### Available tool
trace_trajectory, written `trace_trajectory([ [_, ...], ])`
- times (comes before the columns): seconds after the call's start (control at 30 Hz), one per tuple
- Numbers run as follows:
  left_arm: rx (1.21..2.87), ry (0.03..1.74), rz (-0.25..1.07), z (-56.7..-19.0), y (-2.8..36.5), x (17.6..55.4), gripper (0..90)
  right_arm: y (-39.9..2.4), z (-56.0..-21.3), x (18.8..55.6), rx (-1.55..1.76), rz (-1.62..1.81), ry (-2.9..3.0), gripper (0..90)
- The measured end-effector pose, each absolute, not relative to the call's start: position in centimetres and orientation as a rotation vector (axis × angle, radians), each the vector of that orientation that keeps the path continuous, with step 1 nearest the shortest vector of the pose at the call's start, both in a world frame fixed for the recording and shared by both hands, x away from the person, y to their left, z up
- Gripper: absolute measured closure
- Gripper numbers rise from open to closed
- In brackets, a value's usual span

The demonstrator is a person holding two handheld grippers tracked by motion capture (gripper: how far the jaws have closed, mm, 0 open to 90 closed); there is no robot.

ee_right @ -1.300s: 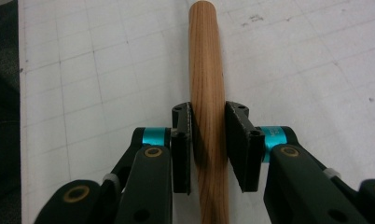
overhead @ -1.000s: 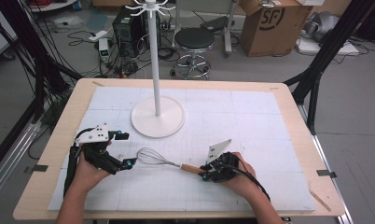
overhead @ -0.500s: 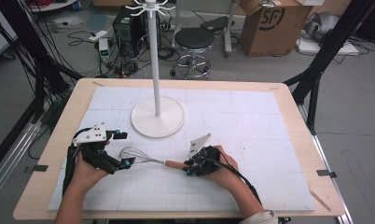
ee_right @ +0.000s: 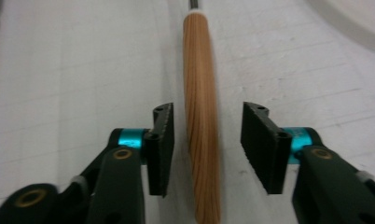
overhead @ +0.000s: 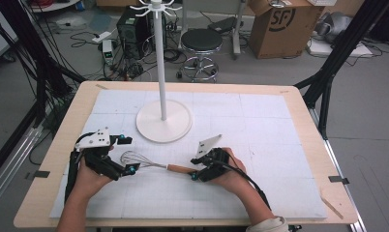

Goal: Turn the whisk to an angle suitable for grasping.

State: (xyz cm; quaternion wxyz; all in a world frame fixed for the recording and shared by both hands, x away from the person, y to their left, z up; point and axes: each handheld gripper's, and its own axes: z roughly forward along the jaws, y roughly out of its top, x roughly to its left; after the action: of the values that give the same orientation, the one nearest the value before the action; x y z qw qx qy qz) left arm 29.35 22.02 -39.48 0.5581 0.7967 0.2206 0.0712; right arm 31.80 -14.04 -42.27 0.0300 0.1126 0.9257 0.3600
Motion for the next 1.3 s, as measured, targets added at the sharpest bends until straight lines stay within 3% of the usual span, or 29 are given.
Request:
trace_trajectory([
  [0.5,1.89,0.519,0.147,-39.8,21.8,29.7,1.7,-23.5,-39.5,30.6,0.637,1.412,2.599,28.2],
  [0.83,1.9,0.512,0.168,-39.6,21.6,29.7,1.7,-26.5,-38.3,30.6,0.674,1.528,2.469,15.4],
  [1.17,1.899,0.503,0.185,-39.2,21.3,29.7,1.6,-28.8,-37.8,30.5,0.711,1.612,2.366,9.5],
  [1.3,1.903,0.502,0.185,-39.2,21.1,29.8,1.6,-29.7,-37.8,30.5,0.729,1.65,2.314,1.0],
])
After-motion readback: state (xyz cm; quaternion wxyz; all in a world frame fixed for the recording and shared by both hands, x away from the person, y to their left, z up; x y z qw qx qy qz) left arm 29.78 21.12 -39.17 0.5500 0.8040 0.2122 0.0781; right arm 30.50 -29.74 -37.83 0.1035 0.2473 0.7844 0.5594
